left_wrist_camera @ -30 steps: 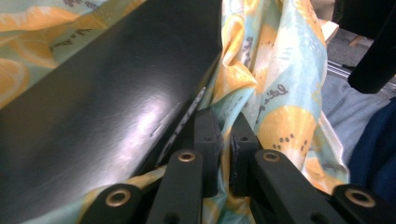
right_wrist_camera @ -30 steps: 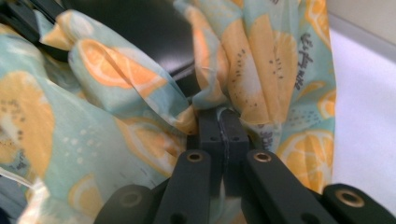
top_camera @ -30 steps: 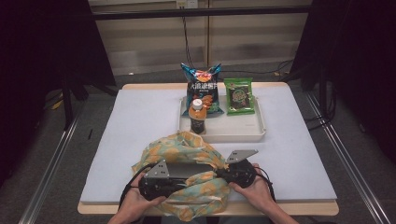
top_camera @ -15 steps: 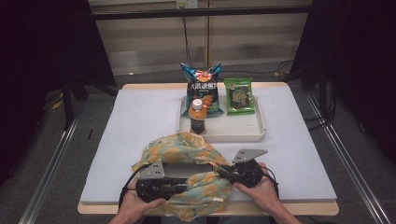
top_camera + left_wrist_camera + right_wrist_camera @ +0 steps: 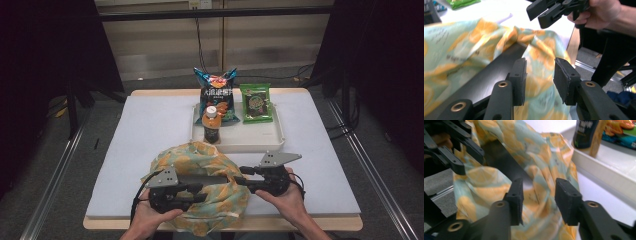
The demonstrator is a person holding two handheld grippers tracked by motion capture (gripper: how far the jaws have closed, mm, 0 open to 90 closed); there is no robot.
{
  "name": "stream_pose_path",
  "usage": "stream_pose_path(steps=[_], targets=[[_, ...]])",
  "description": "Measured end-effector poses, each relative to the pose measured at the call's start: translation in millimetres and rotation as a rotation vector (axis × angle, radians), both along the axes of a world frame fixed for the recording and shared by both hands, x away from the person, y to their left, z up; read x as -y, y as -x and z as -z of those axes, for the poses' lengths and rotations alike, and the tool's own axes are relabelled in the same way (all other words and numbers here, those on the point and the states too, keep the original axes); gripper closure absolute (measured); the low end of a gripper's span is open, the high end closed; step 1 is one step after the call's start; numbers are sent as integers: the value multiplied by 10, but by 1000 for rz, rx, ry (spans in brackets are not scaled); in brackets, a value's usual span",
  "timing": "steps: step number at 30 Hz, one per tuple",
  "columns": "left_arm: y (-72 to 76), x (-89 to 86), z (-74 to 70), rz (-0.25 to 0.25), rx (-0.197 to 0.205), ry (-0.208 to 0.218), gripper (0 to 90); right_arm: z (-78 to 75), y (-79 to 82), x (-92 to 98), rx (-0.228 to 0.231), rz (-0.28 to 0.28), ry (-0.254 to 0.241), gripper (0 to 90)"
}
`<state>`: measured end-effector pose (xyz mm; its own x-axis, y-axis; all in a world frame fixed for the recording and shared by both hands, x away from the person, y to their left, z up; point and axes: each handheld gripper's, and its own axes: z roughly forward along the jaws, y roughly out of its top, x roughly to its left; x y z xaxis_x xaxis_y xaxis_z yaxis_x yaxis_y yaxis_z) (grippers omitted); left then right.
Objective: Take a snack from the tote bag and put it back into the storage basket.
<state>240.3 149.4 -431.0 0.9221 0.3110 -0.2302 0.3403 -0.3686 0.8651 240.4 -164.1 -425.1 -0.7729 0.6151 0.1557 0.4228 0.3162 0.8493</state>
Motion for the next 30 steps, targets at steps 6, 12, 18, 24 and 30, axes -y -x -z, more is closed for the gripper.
stream_pose_path(steps=[6, 12, 18, 24, 30], targets=[[-71, 230, 53, -1, -2, -33, 568, -63, -147, -157, 1, -34, -2, 583], [-116, 279, 139, -16, 9, -93, 621, 89, -318, -331, -22, -54, 48, 539], [-23, 328, 158, 59, 20, -155, 864, 162, -357, -357, -28, -39, 57, 696], [-23, 282, 116, 39, 7, -99, 872, 174, -335, -272, -32, -33, 40, 831], [-113, 147, 78, -26, 7, -53, 669, 188, -326, -238, -35, -34, 38, 849]])
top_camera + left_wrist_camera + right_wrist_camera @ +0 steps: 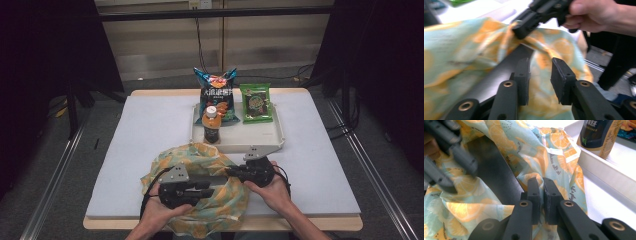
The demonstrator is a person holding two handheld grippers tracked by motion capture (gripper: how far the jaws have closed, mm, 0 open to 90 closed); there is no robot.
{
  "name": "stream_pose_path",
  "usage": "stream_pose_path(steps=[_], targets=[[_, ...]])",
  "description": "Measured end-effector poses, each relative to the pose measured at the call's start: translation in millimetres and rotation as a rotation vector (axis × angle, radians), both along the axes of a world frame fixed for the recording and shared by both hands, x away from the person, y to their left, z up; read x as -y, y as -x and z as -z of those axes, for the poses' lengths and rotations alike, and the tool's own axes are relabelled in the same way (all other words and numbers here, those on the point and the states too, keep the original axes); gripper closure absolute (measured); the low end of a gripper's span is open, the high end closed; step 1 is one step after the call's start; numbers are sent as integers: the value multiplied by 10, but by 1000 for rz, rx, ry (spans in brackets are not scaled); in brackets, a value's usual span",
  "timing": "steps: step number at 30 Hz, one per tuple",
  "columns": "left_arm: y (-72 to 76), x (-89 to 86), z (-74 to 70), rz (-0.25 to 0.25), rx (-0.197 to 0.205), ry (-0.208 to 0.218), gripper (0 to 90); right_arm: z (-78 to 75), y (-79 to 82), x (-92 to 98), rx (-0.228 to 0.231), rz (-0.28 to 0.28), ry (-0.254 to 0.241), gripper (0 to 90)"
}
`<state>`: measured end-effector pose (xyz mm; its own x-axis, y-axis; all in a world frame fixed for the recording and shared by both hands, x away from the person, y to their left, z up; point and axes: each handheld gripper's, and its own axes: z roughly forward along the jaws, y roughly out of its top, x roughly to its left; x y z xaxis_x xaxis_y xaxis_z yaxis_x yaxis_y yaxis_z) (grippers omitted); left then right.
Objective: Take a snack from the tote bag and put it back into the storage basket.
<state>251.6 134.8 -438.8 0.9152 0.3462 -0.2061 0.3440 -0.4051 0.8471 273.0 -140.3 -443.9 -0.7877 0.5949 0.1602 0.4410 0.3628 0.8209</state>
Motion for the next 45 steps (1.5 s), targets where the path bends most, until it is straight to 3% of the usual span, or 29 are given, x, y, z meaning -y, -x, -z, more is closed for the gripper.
stream_pose_path(steps=[6, 10, 11, 12, 15, 18, 23, 27, 34, 35, 39, 42, 43, 44, 45], targets=[[36, 32, 59, -16, 12, -34, 489, 4, -5, 2, -3, 4, -10, 847], [37, 75, 64, 5, 43, -57, 580, 3, -5, 2, -4, 2, -17, 848], [31, 80, 55, 9, 48, -68, 633, 2, -6, 2, -4, 2, -18, 848], [38, 87, 41, 0, 71, -95, 744, 1, -10, 9, -3, 3, -16, 849], [31, 72, 35, 25, 54, -92, 892, -4, -9, 16, -2, 7, -15, 848], [77, 66, 15, 61, 8, -48, 900, -14, -6, 34, 3, 12, -16, 849], [187, 117, 93, 128, -28, -66, 900, -6, 43, 119, -5, 20, 12, 847], [226, 162, 124, 162, -27, -83, 900, 47, 115, 218, -17, 35, 33, 839], [210, 191, 208, 168, -46, -122, 900, 188, 115, 269, -46, 51, 54, 825], [203, 197, 232, 168, -57, -144, 900, 241, 111, 239, -59, 45, 86, 828], [196, 219, 296, 167, -67, -187, 900, 299, 129, 210, -69, 45, 129, 836], [183, 227, 336, 170, -72, -200, 900, 332, 140, 210, -69, 44, 149, 839], [187, 233, 352, 160, -82, -173, 900, 334, 138, 209, -70, 47, 158, 840], [175, 215, 328, 167, -78, -190, 900, 339, 128, 213, -71, 42, 149, 838], [169, 206, 324, 169, -75, -169, 900, 336, 124, 214, -69, 46, 146, 832]])
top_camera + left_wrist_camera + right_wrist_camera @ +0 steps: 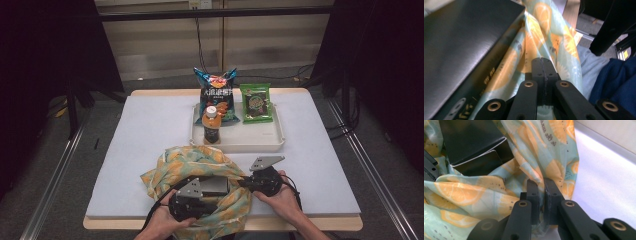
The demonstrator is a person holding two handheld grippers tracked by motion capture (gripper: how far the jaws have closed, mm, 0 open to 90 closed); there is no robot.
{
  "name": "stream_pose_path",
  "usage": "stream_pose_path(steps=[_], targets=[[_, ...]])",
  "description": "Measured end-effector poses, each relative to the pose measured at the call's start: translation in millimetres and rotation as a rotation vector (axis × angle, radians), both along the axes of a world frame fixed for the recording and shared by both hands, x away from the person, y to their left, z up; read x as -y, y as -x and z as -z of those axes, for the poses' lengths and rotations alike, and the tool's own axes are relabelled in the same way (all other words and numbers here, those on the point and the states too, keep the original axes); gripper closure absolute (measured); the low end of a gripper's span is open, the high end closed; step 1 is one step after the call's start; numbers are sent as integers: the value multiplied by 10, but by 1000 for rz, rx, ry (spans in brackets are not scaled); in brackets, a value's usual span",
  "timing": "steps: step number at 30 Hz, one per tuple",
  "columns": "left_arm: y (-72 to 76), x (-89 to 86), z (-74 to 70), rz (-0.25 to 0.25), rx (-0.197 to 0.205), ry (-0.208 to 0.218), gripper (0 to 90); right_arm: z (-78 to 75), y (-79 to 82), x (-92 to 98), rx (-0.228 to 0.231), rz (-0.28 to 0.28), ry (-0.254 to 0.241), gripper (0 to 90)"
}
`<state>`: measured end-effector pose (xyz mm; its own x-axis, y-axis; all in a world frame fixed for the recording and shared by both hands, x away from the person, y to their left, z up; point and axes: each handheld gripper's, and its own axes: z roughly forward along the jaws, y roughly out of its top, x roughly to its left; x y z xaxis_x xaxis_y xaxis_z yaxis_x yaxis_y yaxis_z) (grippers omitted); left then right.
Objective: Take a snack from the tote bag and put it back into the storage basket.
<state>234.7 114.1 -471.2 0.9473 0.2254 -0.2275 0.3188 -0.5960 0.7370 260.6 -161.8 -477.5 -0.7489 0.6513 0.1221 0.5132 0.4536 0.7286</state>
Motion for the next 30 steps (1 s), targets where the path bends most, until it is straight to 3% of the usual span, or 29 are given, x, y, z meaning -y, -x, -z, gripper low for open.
stream_pose_path(steps=[5, 6, 7, 9, 15, 19, 23, 26, 29, 30], targets=[[-7, -60, -68, -5, -1, 64, 894, -61, -9, 24, 9, -16, -57, 752], [-11, -98, -108, -16, 9, 84, 883, -125, -10, 35, 27, -25, -91, 685], [-11, -98, -108, -16, 9, 84, 863, -125, -10, 35, 27, -25, -91, 685], [-1, -163, -168, -26, 17, 121, 833, -211, -4, 45, 48, -42, -144, 626], [21, -265, -293, -57, 28, 181, 724, -335, 22, 71, 84, -65, -199, 506], [34, -337, -351, -82, 41, 201, 644, -414, 25, 91, 93, -80, -215, 462], [-2, -516, -435, -159, 47, 245, 508, -504, 38, 68, 100, -105, -225, 401], [-12, -643, -482, -199, 55, 266, 467, -560, 44, 1, 109, -137, -214, 424], [-17, -717, -496, -204, 64, 265, 467, -576, 42, -49, 106, -169, -201, 455], [-35, -826, -512, -236, 61, 279, 400, -570, 35, -119, 94, -207, -202, 463]])
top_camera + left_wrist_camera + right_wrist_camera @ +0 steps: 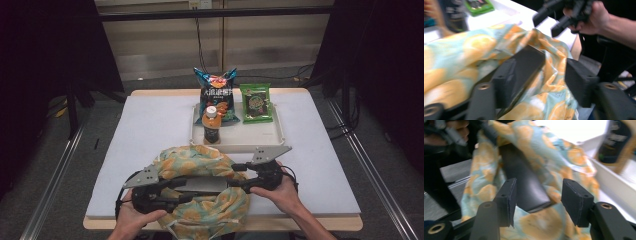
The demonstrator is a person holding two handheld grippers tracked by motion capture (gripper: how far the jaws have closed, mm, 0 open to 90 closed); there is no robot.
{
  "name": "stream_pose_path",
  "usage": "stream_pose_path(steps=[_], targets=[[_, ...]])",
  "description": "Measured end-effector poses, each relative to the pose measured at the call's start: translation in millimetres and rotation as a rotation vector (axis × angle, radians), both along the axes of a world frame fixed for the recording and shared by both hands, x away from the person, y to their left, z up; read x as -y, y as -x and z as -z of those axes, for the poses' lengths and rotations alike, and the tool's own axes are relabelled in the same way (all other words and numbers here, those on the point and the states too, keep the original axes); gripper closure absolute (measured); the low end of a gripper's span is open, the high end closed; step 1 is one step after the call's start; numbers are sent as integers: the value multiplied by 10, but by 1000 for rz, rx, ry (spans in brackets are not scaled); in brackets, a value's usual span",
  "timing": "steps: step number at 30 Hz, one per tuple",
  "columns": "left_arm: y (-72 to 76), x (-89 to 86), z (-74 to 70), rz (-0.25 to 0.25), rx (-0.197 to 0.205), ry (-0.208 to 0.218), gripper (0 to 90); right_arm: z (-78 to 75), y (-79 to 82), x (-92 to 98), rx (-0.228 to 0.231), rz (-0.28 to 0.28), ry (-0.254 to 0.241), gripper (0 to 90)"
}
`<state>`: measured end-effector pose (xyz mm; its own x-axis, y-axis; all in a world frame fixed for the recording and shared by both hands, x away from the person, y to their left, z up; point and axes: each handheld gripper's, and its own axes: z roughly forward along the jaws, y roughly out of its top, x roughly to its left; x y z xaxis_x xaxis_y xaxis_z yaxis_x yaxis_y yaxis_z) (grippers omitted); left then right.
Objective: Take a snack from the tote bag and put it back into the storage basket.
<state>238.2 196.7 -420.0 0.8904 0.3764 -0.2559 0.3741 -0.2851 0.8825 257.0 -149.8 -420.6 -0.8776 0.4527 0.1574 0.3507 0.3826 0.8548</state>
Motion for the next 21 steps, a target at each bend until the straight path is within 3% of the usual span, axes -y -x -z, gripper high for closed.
stream_pose_path(steps=[3, 4, 8, 12, 16, 21], targets=[[-18, -134, -11, -39, 10, 21, 348, 39, -8, -90, -9, -40, 9, 481], [-32, -243, -12, -81, 9, 28, 323, 55, -10, -122, -13, -48, 13, 485], [-31, -357, -13, -119, 17, 24, 279, 78, -14, -206, -18, -74, 38, 492], [-32, -469, 65, -174, 7, 47, 219, 81, -52, -288, -11, -101, 66, 474], [-17, -523, 51, -191, 5, 63, 193, 171, -81, -369, -16, -86, 118, 430], [-29, -604, 10, -206, 12, 82, 223, 198, -134, -377, -14, -68, 107, 410]])
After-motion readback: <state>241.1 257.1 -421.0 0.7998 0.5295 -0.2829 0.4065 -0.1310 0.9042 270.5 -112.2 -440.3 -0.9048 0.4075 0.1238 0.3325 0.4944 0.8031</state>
